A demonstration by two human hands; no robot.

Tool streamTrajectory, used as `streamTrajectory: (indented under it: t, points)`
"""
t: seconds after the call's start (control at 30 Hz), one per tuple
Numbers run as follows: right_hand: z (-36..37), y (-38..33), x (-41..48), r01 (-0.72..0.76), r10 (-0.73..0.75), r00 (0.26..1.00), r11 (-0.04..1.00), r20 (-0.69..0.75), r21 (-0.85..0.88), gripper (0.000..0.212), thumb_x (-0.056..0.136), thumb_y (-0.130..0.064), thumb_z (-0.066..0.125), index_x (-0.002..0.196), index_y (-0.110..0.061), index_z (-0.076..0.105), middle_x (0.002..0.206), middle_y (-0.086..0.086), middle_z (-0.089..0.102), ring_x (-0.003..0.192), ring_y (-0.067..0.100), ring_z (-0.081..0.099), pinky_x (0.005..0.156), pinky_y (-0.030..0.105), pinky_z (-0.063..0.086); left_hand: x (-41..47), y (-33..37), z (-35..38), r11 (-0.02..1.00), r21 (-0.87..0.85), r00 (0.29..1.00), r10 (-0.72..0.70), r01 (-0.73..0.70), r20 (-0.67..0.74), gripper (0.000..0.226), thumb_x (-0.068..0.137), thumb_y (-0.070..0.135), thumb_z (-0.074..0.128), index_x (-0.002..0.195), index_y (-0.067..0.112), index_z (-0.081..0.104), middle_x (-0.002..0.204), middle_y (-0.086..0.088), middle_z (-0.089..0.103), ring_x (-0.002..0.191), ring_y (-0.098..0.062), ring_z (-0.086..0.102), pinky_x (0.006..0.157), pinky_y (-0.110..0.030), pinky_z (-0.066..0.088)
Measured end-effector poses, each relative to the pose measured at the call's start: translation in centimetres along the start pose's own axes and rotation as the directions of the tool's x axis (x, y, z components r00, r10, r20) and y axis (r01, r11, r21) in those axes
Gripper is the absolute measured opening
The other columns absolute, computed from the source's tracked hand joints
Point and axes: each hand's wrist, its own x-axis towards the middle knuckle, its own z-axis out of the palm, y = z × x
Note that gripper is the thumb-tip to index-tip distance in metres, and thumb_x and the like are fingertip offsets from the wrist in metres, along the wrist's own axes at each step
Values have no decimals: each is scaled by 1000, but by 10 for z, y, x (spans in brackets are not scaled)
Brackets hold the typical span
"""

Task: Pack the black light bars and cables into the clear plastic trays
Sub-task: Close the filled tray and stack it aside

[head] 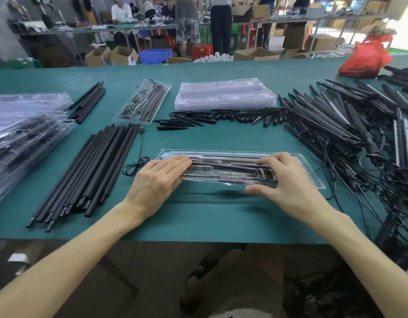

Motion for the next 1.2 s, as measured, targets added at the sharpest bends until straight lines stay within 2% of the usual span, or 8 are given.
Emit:
streamTrajectory:
  t: [0.13,0.3,0.4,0.47,0.53,0.87,1.03,1.2]
  points:
    - [-19,14,1,-129,138,986,986,-91,107,85,77,-78,45,132,-16,62,132,8,54,131,24,38,105,35,30,-1,-1,-1,1000,-13,999,-24,23,-30,41,94,6,67,135,7,63,139,-4,62,129,-21,59,97,-43,53]
    - [-34,33,2,-335,423,890,859,-169,386,64,94,-45,64,145,-8,48,141,11,54,128,24,50,105,35,38,-2,-1,-5,999,-33,996,-41,39,-74,38,97,8,65,135,6,62,139,-5,62,129,-21,59,98,-43,52]
    - [-43,34,1,-405,554,827,478,90,779,60,93,-28,70,143,-4,48,140,12,56,114,24,64,86,32,54,-2,1,-5,999,-35,995,-40,37,-96,37,97,8,64,135,7,63,137,-4,63,126,-21,61,96,-42,52]
    - [-48,35,-1,-399,435,841,102,320,911,43,91,-15,70,128,3,59,130,18,65,103,34,72,73,37,62,-2,1,-4,998,-41,992,-53,49,-111,39,95,6,68,134,7,63,137,-3,63,127,-20,61,97,-41,52]
    - [-50,36,-4,-448,324,834,-75,447,891,30,87,-10,68,115,2,68,124,18,69,102,40,71,70,38,63,-3,-1,-3,996,-56,990,-81,75,-112,40,94,6,69,134,8,64,138,-2,63,128,-18,60,98,-41,50]
    - [-25,33,-18,-451,293,805,-261,515,853,52,77,1,70,124,-13,54,127,23,65,108,43,68,71,35,62,0,-7,6,911,-36,910,-413,411,-41,69,94,35,67,150,4,40,161,-9,34,151,-23,27,123,-46,22]
    - [-16,16,-20,-352,297,844,-324,447,878,36,75,1,68,106,-13,54,97,17,75,99,42,72,70,33,62,1,-5,6,823,-63,819,-569,565,-75,78,96,14,62,157,-2,16,167,-14,10,156,-26,7,125,-47,16]
    - [-16,8,-19,-270,280,880,-369,383,890,32,81,1,66,107,-10,51,100,16,75,100,38,72,76,33,61,4,-5,7,794,-48,787,-607,606,-111,71,90,6,61,151,-7,26,159,-22,23,151,-34,19,124,-44,19]
